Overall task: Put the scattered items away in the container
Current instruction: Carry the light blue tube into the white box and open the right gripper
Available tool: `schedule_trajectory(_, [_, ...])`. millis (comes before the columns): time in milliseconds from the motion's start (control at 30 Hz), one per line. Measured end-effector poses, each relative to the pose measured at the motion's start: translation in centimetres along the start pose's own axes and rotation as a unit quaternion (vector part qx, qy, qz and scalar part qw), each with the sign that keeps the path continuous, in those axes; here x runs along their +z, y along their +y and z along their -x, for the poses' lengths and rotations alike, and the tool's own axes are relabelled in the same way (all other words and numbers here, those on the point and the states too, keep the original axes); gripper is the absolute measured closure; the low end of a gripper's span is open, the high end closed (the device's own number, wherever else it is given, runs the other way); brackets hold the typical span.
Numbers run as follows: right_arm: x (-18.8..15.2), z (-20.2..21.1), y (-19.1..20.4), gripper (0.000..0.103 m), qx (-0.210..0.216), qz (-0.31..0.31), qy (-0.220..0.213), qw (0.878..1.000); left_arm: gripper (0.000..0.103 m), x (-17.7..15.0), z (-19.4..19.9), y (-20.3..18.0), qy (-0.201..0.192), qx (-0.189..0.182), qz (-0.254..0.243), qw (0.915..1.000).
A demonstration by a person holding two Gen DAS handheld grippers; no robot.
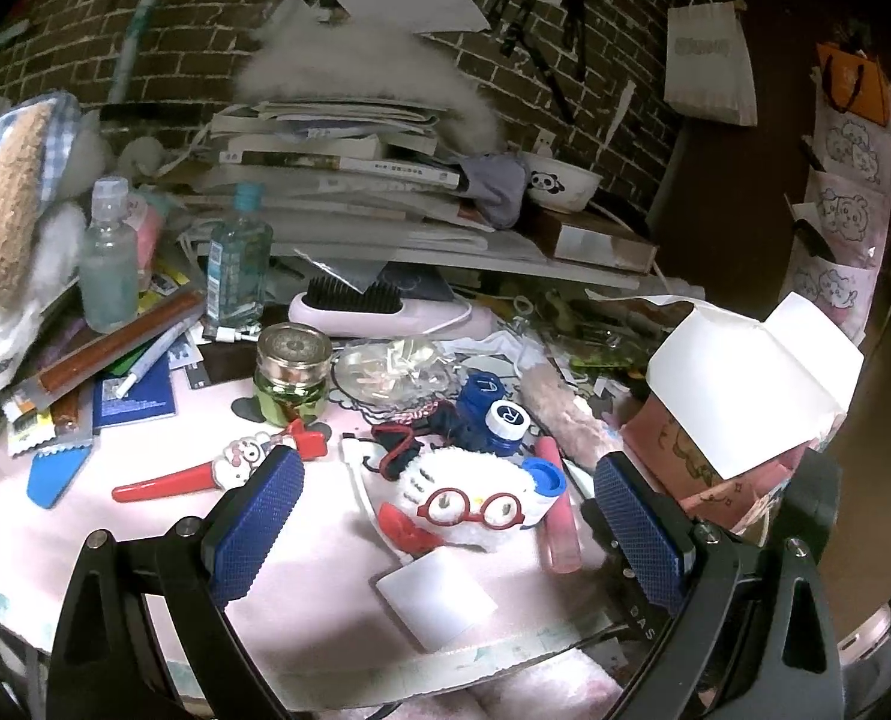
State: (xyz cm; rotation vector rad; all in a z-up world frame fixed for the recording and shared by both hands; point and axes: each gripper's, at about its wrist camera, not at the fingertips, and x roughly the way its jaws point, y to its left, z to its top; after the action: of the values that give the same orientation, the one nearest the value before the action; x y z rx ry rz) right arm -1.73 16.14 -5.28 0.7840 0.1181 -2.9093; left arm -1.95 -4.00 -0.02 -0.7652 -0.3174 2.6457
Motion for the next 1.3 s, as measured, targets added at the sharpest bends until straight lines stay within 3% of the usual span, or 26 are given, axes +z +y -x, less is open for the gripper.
schedule_trajectory(233, [-0.6, 2.8, 1.2, 0.09, -0.013, 0.03, -0.045, 0.998, 0.006, -0.7, 0.2, 0.5, 0.004, 0.006, 0.01, 0.9999])
schedule_trajectory(333, [0.2, 4.4, 1.9, 0.09, 0.018, 0.037, -0.07, 0.997, 0.006, -0.8, 0.4, 1.0, 0.004, 0.012, 0.019, 0.9997])
schedule_trajectory(500, [3.1, 7.1, 2.6, 0.09, 0.082, 0.039, -0.091, 0.992, 0.006, -0.9, 0.7, 1.5, 0.004, 0.016, 0.029, 0.9995])
schedule_trajectory(667, [7.5, 9.5, 0.5, 0.09, 0.075, 0.04, -0.101, 0.991, 0.006, -0.9, 0.7, 1.3, 0.007, 0.013, 0.025, 0.9996])
schedule_trajectory(767, [10.6, 9.5, -2.6, 0.09, 0.057, 0.035, -0.066, 0.996, 0.006, -1.0, 0.5, 1.1, 0.011, 0.011, 0.023, 0.9996])
schedule_trajectory(1000, [14.7, 7.0, -9.1, 0.089, -0.02, 0.073, 0.081, 0.994, 0.006, -0.9, -0.2, 0.8, 0.017, 0.006, 0.025, 0.9995])
schedule_trajectory(1167, [14.8, 3.0, -13.0, 0.089, -0.031, 0.079, 0.207, 0.975, 0.006, -1.0, -0.6, 0.6, 0.025, 0.005, 0.022, 0.9994])
schedule_trajectory(1300, [13.6, -0.9, -14.3, 0.089, -0.019, 0.094, 0.319, 0.943, 0.006, -1.1, -1.0, 0.6, 0.035, 0.01, 0.021, 0.9991])
